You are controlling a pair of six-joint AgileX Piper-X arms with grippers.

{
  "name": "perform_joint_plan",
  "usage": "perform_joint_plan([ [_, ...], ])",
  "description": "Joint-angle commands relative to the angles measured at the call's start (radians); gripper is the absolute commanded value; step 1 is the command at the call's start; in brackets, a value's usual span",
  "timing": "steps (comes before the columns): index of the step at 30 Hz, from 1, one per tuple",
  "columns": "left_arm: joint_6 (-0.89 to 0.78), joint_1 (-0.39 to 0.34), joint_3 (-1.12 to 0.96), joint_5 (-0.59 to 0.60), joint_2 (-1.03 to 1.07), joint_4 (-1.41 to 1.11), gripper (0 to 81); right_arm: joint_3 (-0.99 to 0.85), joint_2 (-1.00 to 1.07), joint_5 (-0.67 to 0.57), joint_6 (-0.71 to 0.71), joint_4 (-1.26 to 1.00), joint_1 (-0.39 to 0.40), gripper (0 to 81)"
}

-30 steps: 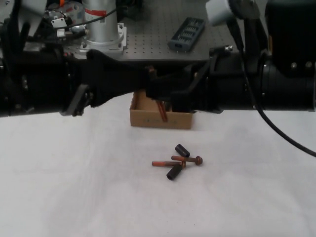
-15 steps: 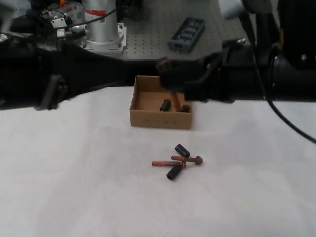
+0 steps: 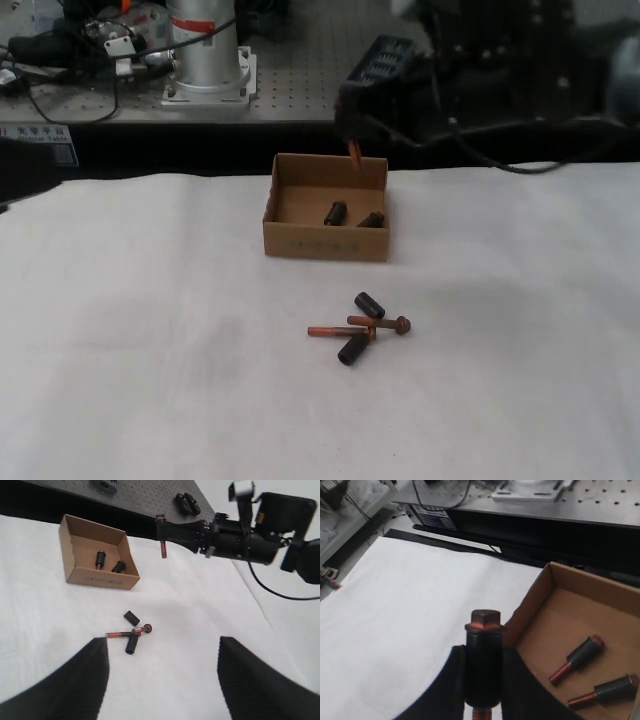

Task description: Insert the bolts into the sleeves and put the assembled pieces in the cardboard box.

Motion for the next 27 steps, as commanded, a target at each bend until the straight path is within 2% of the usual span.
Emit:
perform_joint_plan([
  [1,0.025,0.022,-0.005,-0.018,-0.05,0.055,46.5,-0.101,0.067,-0.009,0.002,0.046,-0.009,2.8],
  [8,0.09,0.027,-0.005,-0.075,-0.075,0.074,46.5,-0.364,0.305,0.075,0.0,0.226,-0.009,2.8],
  [12,0.09,0.027,-0.005,-0.076,-0.075,0.074,46.5,-0.403,0.355,0.124,-0.012,0.26,-0.009,2.8],
  [16,0.095,0.027,-0.005,-0.091,-0.075,0.074,46.5,-0.403,0.358,0.155,-0.099,0.262,-0.009,0.4],
  [19,0.104,0.027,-0.005,-0.091,-0.075,0.074,46.5,-0.403,0.358,0.156,-0.114,0.262,-0.009,11.8],
  [23,0.104,0.027,-0.005,-0.091,-0.075,0.074,46.5,-0.403,0.358,0.201,-0.114,0.284,-0.009,31.9],
  [27,0.104,0.027,-0.005,-0.091,-0.075,0.074,46.5,-0.403,0.358,0.201,-0.121,0.314,-0.009,32.8],
])
